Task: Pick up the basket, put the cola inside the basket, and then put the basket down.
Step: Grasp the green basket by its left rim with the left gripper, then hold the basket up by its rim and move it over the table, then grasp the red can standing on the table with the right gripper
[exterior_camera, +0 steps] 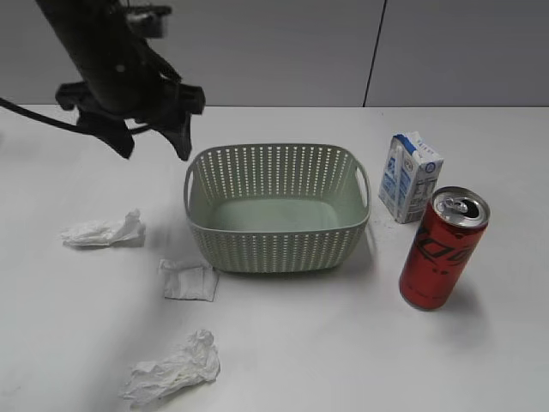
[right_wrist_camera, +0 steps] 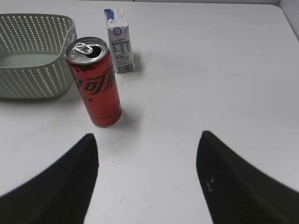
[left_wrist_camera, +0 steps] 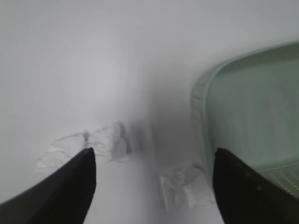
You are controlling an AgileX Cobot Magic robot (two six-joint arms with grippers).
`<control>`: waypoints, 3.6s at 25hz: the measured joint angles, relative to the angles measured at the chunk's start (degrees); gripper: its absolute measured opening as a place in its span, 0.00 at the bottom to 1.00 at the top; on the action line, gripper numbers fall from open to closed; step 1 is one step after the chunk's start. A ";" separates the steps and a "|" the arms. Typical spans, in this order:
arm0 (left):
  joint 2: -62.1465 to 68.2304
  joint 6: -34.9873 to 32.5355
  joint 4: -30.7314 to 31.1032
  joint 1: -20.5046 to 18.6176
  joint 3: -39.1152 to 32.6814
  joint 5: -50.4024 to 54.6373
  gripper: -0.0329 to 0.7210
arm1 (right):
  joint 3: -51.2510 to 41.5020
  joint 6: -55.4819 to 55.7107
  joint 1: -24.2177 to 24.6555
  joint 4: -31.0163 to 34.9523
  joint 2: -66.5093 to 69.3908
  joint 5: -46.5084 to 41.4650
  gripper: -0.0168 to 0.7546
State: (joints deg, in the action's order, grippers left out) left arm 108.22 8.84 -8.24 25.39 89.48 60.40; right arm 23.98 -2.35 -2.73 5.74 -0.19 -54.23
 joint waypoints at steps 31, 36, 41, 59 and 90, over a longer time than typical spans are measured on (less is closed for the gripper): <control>15.96 13.81 -0.15 4.66 3.50 -1.99 0.60 | 0.00 0.00 0.00 -0.07 0.00 0.00 0.67; 15.80 13.81 -0.51 4.66 3.68 -1.79 0.28 | 0.00 0.00 0.00 -0.07 0.00 0.00 0.67; 14.53 13.88 -1.54 4.66 3.68 -1.76 0.05 | 0.00 0.00 0.00 -0.07 0.00 0.00 0.64; 5.45 13.99 -0.93 4.14 -3.17 -2.04 0.05 | 13.54 0.00 0.00 2.33 15.77 -3.55 0.69; 5.45 10.71 -2.02 4.10 -7.71 -9.30 0.05 | 46.62 16.70 -20.55 -5.74 88.95 -8.81 0.86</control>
State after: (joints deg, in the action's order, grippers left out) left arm 113.67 19.55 -10.27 29.49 81.77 51.11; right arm 70.60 14.35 -23.28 0.00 88.76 -63.04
